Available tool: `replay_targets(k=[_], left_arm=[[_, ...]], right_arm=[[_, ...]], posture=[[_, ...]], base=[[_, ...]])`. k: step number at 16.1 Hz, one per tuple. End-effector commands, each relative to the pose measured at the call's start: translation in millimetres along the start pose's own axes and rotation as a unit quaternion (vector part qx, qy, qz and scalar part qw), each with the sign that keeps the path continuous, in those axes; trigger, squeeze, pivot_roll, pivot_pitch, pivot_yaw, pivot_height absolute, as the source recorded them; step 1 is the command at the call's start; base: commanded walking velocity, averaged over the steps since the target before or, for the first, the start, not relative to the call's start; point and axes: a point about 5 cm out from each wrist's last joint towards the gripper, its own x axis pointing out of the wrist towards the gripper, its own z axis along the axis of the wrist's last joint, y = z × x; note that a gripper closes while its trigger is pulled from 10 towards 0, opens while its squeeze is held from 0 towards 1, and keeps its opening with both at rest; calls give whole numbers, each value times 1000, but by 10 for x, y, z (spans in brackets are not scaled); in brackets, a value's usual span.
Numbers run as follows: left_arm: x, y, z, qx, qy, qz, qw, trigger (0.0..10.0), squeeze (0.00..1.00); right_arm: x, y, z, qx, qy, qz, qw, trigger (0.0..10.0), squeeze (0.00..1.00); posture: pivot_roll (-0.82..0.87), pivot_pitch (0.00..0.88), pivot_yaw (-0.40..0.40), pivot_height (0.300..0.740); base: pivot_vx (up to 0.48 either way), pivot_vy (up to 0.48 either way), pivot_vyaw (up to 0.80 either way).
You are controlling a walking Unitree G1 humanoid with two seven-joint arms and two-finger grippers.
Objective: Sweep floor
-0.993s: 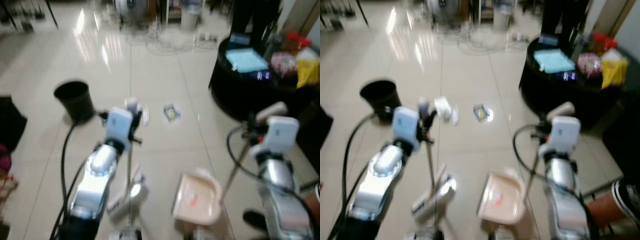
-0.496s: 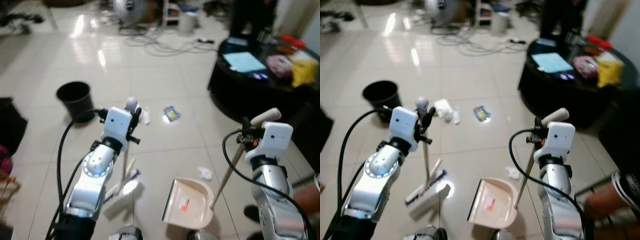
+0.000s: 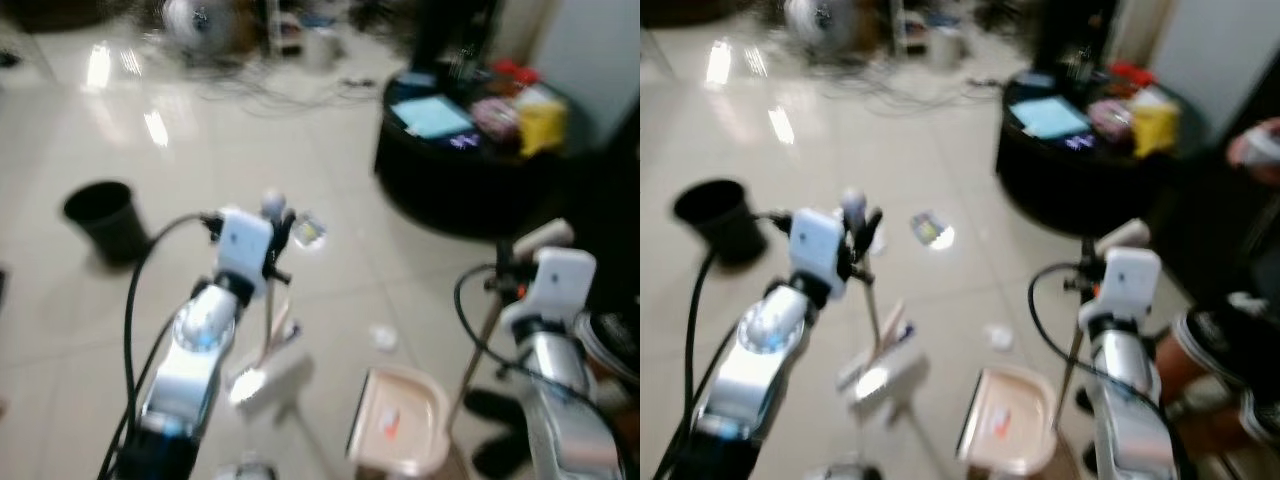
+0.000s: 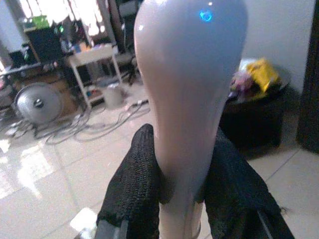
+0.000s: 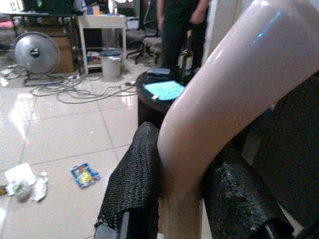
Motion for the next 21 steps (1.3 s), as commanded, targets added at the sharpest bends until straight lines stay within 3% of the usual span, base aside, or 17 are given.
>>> replay_targets(k=[1, 21], left_arm=[[19, 41, 97, 17, -20, 2, 1000, 10000, 0], [58, 5, 118, 8, -29, -9, 1000, 10000, 0]], right_arm=[[17, 20, 59, 5, -19, 3, 1000, 10000, 0], [37, -38, 34, 6, -21, -9, 1000, 10000, 0]], posture=[[43, 103, -11, 740], [41, 106, -4, 740]], base=[[270, 0, 0], [314, 0, -70]])
